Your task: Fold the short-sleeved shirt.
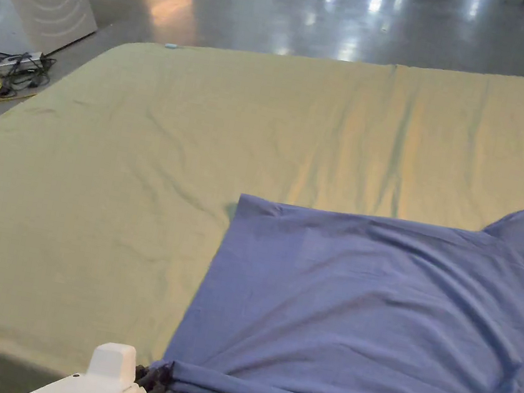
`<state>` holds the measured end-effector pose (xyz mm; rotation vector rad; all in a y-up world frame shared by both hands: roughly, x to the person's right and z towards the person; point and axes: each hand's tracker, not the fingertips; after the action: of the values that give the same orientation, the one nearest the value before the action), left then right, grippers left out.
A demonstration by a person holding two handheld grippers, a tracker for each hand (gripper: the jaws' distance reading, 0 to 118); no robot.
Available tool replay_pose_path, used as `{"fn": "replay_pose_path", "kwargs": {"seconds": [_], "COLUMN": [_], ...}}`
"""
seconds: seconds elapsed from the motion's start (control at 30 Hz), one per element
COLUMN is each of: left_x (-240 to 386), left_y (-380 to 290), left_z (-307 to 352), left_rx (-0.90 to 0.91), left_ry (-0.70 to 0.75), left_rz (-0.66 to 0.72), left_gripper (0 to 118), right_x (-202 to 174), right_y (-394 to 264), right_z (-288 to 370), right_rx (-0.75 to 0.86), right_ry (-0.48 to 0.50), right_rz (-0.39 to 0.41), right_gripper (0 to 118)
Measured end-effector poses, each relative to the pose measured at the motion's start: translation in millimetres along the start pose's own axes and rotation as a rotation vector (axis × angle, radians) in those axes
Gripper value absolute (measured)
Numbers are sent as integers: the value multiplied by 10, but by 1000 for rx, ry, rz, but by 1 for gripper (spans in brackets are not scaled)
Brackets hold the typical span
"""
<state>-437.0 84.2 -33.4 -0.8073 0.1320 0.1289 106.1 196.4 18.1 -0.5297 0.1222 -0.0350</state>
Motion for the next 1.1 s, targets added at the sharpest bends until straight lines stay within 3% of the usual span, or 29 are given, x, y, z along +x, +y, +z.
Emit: {"fn": "replay_pose_path", "kwargs": {"seconds": [0.1, 0.17, 0.23, 0.3, 0.33, 0.47, 0.57, 0.77, 0.8, 0.9, 1.0, 1.1], "left_x": [13, 43, 62, 28, 12, 45, 74, 38, 39, 35, 37, 33], "left_y": [-1, 27, 59, 90, 102, 113, 127, 127, 122, 122, 121, 83], "left_z": [-84, -78, -72, -84, -83, -66, -55, -69, -66, -71, -68, -21], "left_rx": [-20, -34, -42, -57, -63, -63, -64, -68, -65, -62, -61, -45], "left_ry": [23, 34, 32, 24, 21, 26, 33, 24, 24, 21, 21, 21], "left_rz": [-63, -102, -105, -67, -42, -19, -27, -28, -29, -23, -20, -37], "left_gripper": [10, 10, 10, 10, 10, 10, 10, 10, 10, 10, 10, 9], "right_x": [167, 324, 470, 626, 684, 828, 857, 754, 734, 752, 746, 723], "right_y": [-37, -83, -132, -180, -191, -228, -286, -231, -230, -243, -256, -281], "right_z": [5, -23, -98, -213, -267, -556, -805, -1142, -1187, -1311, -1333, -1292], "right_rx": [0, -6, -17, -40, -51, -77, -115, -137, -148, -162, -179, -173], "right_ry": [-45, -93, -131, -124, -125, -143, -123, -16, -24, -10, 30, 19], "right_rz": [-42, -85, -126, -165, -179, -211, -178, 48, 66, 76, 88, 126], "right_gripper": [0, 15, 21, 47, 54, 64, 64, 62, 56, 17, 6, 5]}}
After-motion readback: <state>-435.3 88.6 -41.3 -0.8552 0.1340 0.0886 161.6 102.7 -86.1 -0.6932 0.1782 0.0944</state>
